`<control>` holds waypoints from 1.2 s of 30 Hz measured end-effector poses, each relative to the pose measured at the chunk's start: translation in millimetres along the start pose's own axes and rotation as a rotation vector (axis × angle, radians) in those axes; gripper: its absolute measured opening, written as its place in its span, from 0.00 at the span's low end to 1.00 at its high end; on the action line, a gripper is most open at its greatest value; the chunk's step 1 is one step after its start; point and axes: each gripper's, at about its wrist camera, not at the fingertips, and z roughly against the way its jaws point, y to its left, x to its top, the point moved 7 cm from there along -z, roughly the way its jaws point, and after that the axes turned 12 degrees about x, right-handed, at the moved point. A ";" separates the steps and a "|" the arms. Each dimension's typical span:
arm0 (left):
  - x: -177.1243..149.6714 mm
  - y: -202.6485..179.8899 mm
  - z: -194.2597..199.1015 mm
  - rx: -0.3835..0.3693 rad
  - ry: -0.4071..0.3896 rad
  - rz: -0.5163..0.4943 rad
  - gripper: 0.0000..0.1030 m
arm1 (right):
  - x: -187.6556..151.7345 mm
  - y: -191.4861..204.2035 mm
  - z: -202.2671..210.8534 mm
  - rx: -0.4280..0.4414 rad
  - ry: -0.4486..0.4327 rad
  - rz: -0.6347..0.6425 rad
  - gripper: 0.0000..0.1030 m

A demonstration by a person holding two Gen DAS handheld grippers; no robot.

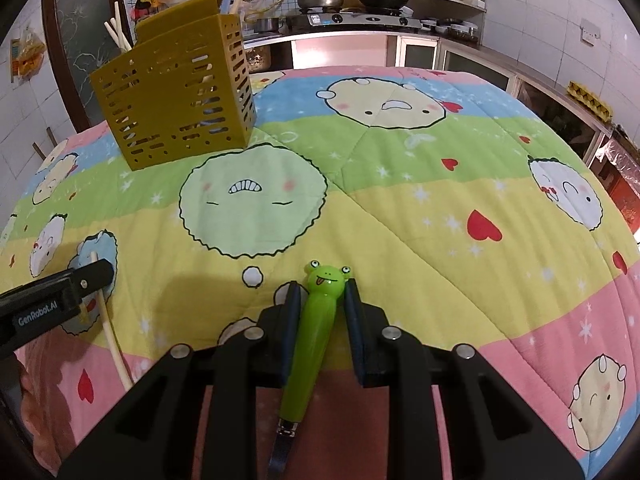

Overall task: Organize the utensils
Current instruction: 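Close the right tool on the green frog fork while the left tool grasps the wooden chopstick, then lift the chopstick with the left tool toward the holder while the right tool carries the frog fork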

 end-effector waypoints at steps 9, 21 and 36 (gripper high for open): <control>13.3 -5.9 -2.6 -0.019 -0.022 -0.087 0.14 | -0.7 3.0 0.9 0.011 -0.003 -0.013 0.22; 25.7 -7.2 2.4 -0.062 -0.094 -0.169 0.05 | 4.7 10.1 1.0 0.032 -0.016 -0.021 0.19; 54.7 35.9 77.7 -0.099 -0.342 -0.062 0.05 | 36.3 34.9 50.6 0.047 -0.191 0.011 0.18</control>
